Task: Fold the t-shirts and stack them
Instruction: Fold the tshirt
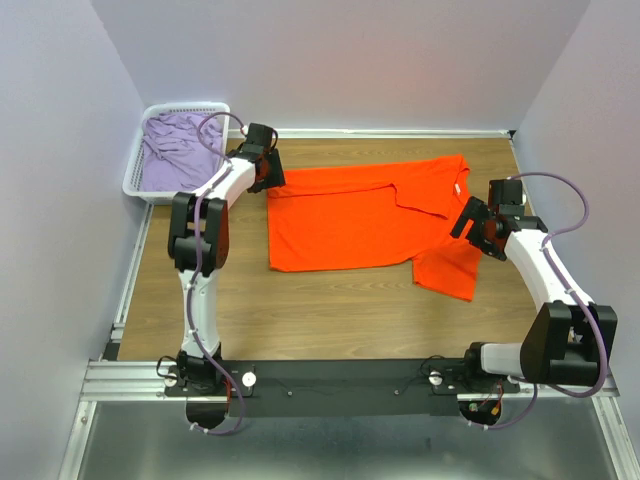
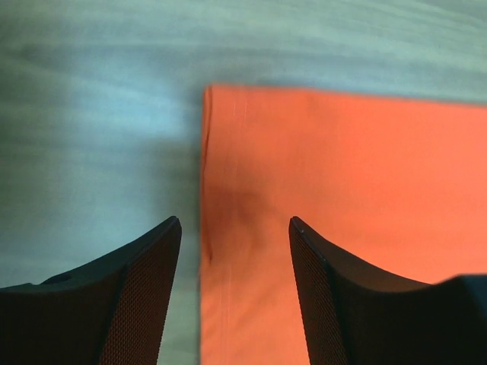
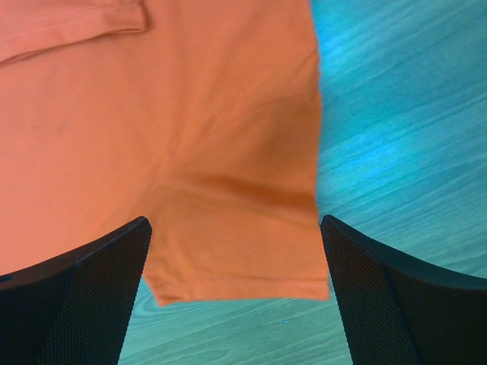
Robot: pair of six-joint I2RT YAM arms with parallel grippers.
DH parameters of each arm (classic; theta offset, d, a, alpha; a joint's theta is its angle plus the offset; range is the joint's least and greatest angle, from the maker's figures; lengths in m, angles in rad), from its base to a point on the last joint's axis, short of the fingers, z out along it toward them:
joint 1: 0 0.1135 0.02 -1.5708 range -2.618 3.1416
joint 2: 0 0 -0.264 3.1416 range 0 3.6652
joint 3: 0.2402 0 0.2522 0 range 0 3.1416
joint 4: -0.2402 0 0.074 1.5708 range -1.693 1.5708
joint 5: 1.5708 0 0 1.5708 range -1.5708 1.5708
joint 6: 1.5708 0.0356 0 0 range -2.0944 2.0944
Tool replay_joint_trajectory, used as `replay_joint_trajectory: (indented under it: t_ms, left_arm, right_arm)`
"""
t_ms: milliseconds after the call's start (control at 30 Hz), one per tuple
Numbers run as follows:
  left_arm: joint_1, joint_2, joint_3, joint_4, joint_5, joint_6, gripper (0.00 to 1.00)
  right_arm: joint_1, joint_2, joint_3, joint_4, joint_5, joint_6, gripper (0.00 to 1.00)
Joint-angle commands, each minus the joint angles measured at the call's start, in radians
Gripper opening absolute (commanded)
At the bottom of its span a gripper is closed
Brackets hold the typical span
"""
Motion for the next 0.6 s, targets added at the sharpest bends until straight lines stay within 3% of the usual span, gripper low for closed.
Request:
replay_joint_trajectory:
  t_ms: [0,267,400,567]
  left_arm:
    - [-0.011,-0.267,-0.183,0.073,0.012,0.0,0.68]
    - [-0.047,-0.63,-0.738,0.082,-0.022,-0.048,0.72]
    - [-0.099,-0.794,-0.904,0.023,-0.027,-0.193,0.72]
    - [-0.171,-0.865,-1.009,-0.016,0.002,-0.31,0.7]
  right_arm:
    - [-0.041,0.034,0.04,-0.037,0.042,0.02,0.98]
    - [-0.057,0.068,0.085,-0.064,-0.04,0.037,0.9]
    - [-0.029,0.091,0.1,-0.093,-0.067,0.027,0.91]
    - [0.094,0.117,0.096,-0.103,-0.03,0.015,0.91]
